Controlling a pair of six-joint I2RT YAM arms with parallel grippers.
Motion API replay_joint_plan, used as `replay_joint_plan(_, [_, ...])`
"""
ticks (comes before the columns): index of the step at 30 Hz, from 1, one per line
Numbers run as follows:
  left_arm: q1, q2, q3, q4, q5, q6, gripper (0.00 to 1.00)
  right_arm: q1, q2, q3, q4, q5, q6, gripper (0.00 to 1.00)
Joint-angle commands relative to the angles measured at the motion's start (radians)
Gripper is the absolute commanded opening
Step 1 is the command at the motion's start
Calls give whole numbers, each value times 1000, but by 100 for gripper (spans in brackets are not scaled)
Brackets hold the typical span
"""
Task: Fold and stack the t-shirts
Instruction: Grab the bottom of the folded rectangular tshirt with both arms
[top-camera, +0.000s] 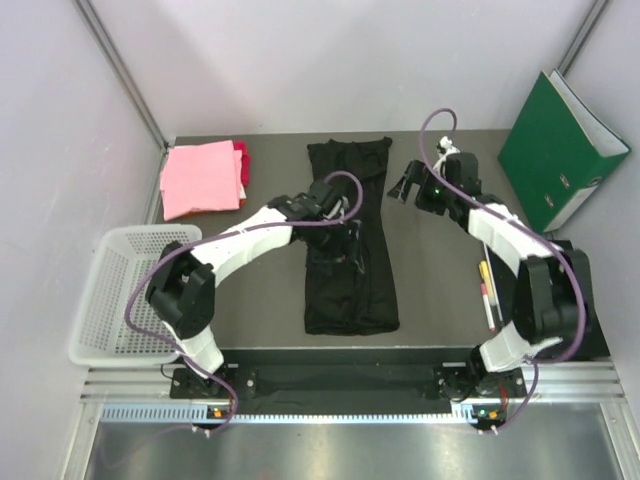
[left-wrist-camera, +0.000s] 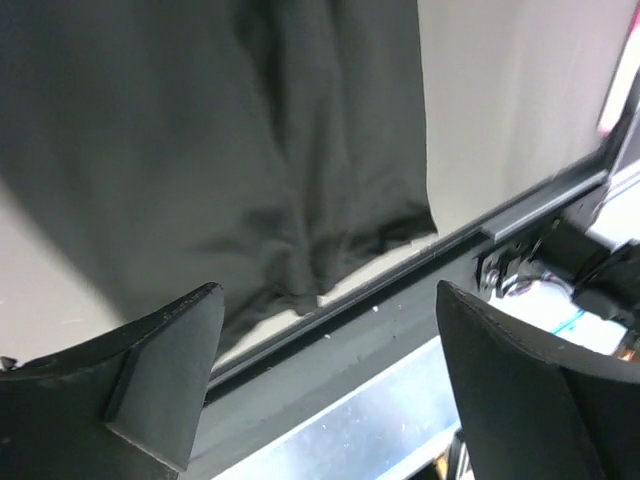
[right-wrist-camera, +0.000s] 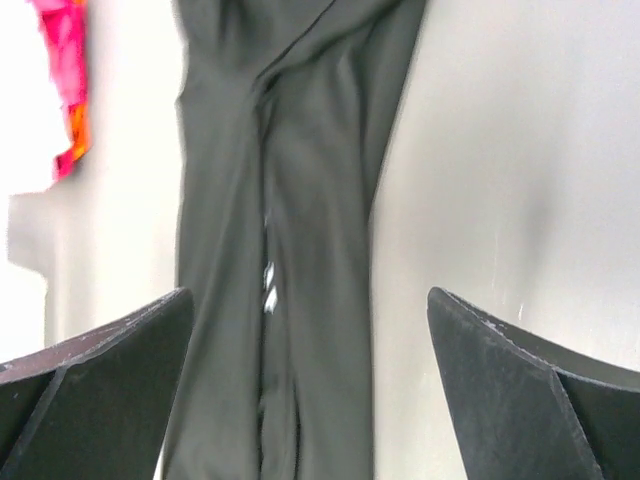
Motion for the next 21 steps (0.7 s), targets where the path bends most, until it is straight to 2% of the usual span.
replay_joint_plan(1, [-84,29,-37,50,-26,-75,89,2,-225,-194,-54,-50,10,100])
replay_joint_plan(6, [-153,31,-136,122,1,-158,75,1,-406,-329,-137,-47,-10,100])
replay_joint_plan(8, [-188,23,-161,142,3,-181,74,1,-438,-362,-152,-50,-10,100])
replay_joint_plan(12, [-252,15,-218,221,-8,-227,66,1,-502,-387,-187,-57,-18,100])
replay_joint_plan(15, [-297,28,-210,242,-31,-252,60,1,-542,-402,-207,-68,-26,100])
replay_joint_plan(21, [-361,83,-143,210,-80,-272,56,1,-601,-429,-249,-73,-52,100])
